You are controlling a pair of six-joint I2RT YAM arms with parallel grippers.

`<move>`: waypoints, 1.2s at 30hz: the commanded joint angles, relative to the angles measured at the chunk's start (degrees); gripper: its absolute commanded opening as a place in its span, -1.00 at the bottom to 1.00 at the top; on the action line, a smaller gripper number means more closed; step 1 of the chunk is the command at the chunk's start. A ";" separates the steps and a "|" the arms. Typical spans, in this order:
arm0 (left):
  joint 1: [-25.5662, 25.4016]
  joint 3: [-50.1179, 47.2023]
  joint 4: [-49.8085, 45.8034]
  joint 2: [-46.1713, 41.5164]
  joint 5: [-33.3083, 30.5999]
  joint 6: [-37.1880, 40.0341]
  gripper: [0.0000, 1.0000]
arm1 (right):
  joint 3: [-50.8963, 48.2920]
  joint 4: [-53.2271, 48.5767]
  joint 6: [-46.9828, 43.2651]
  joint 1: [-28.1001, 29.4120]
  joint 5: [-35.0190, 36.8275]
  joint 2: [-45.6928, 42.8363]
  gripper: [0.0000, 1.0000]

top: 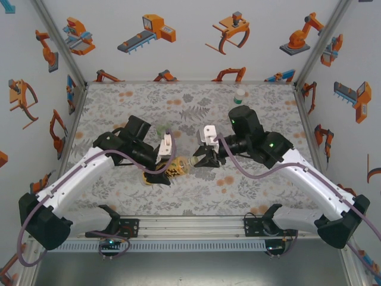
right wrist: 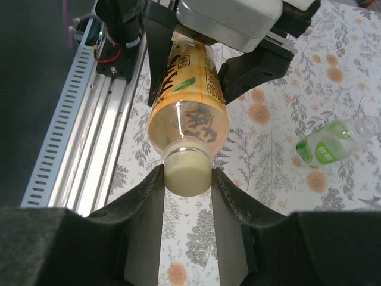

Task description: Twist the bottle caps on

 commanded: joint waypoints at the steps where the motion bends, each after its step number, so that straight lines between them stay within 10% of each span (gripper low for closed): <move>1: -0.61 -0.27 5.10 -2.10 3.34 0.73 -1.00 | -1.02 4.94 6.63 0.57 -0.85 0.80 -1.00; 21: -0.52 -5.69 16.96 -8.89 -7.60 -5.25 -1.00 | -12.66 31.47 68.26 0.31 12.89 -0.91 -1.00; 36: -0.45 -6.26 20.41 -8.65 -15.89 -9.11 -1.00 | -12.25 23.60 95.95 -0.22 22.68 2.28 -1.00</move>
